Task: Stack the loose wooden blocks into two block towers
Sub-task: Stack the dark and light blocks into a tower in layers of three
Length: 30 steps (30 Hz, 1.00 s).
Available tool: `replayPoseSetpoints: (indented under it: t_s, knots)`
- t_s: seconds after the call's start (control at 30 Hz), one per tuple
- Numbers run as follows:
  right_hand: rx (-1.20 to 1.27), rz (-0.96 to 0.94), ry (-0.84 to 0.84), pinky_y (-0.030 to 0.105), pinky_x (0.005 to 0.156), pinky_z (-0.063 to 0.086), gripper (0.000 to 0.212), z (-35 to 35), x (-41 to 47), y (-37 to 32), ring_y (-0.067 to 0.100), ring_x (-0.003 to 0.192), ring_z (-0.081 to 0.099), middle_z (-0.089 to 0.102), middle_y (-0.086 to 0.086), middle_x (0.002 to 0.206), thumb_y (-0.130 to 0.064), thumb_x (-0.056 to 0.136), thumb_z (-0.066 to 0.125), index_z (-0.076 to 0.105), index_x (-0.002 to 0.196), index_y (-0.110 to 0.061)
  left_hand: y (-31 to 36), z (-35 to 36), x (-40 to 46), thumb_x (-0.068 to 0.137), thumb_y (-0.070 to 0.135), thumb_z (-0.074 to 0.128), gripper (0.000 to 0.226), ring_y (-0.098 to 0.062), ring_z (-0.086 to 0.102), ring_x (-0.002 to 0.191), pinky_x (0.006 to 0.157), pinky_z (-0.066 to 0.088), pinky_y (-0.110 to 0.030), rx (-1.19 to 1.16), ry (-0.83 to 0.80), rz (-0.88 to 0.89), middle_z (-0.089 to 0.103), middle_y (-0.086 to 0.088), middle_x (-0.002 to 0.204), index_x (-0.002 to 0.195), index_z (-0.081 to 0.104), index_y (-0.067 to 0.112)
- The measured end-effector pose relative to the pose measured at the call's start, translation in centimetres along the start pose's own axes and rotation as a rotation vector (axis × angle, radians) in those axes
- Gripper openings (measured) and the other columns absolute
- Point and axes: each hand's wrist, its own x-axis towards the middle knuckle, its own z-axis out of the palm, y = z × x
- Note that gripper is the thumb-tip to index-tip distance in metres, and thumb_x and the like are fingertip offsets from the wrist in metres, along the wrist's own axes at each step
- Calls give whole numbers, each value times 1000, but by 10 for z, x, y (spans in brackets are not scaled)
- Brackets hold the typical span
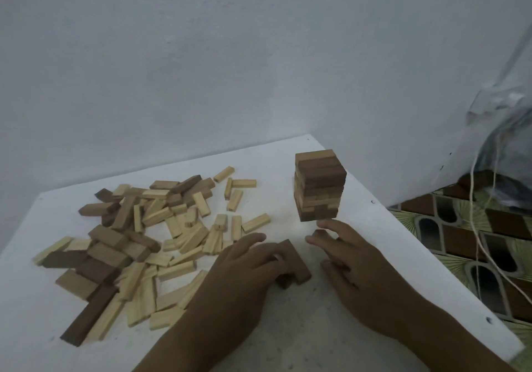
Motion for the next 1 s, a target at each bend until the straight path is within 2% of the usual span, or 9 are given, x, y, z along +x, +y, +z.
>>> replayPoseSetpoints:
  t_s: [0.1, 0.17, 0.23, 0.33, 0.47, 0.6, 0.8, 0.9, 1.0]
  knots:
    - [57, -2, -11, 1, 101, 16, 41, 11, 1, 5, 7, 118, 52, 55, -3, 137, -33, 87, 56, 59, 128, -28, 2, 1, -2, 80, 14, 73, 34, -23, 58, 115, 83, 56, -45, 16, 62, -80, 63, 7, 121, 107, 68, 33]
    - [107, -20, 7, -5, 97, 18, 39, 14, 0, 9, 1, 114, 50, 52, -4, 138, -38, 89, 53, 61, 126, -28, 0, 2, -5, 81, 16, 69, 23, -20, 61, 101, 76, 54, -43, 21, 123, -137, 64, 10, 108, 98, 70, 32]
    - [158, -2, 51, -6, 95, 22, 37, 14, -1, 8, -2, 109, 48, 53, -5, 135, -41, 90, 50, 64, 121, -27, -3, 3, -7, 82, 24, 61, 19, -15, 61, 96, 75, 51, -40, 27, 146, -173, 63, 14, 103, 96, 68, 36]
    - [147, -32, 71, -3, 92, 29, 32, 15, -4, 7, 1, 104, 52, 53, -4, 132, -34, 88, 57, 68, 116, -25, -5, 6, -9, 85, 33, 51, 22, -11, 61, 99, 79, 49, -39, 38, 150, -179, 64, 19, 105, 97, 69, 38]
    - [145, -77, 37, -2, 97, 25, 37, 16, -8, 7, 0, 115, 47, 52, -6, 136, -41, 87, 53, 64, 119, -27, -7, 7, -10, 88, 35, 47, 25, -11, 59, 111, 84, 46, -41, 49, 150, -179, 64, 21, 115, 101, 68, 38]
    - [169, -118, 5, 8, 102, 29, 39, 21, -9, 11, 2, 118, 49, 55, -9, 133, -40, 86, 54, 62, 122, -28, -5, 6, -10, 87, 38, 45, 26, -14, 55, 118, 87, 45, -45, 63, 89, -231, 61, 18, 122, 103, 65, 40]
    - [197, -191, 21, 1, 99, 28, 30, 26, -7, 18, -14, 113, 43, 64, -14, 118, -34, 87, 54, 67, 114, -28, -4, 2, -12, 81, 42, 48, 30, -7, 54, 116, 90, 39, -44, 41, -2, -242, 59, 22, 122, 107, 62, 43]
    - [204, -220, 48, -2, 98, 25, 30, 25, -7, 18, -23, 114, 36, 60, -19, 115, -39, 86, 56, 68, 111, -28, -6, -2, -12, 75, 49, 52, 35, -6, 54, 119, 94, 35, -45, 8, -30, -239, 58, 24, 125, 110, 61, 45]
    - [227, -244, 90, -2, 98, 25, 29, 24, -7, 18, -25, 115, 35, 54, -23, 115, -42, 83, 60, 65, 109, -31, -6, -6, -12, 74, 61, 52, 40, -5, 54, 120, 99, 36, -49, -35, -61, -237, 57, 27, 125, 109, 60, 46]
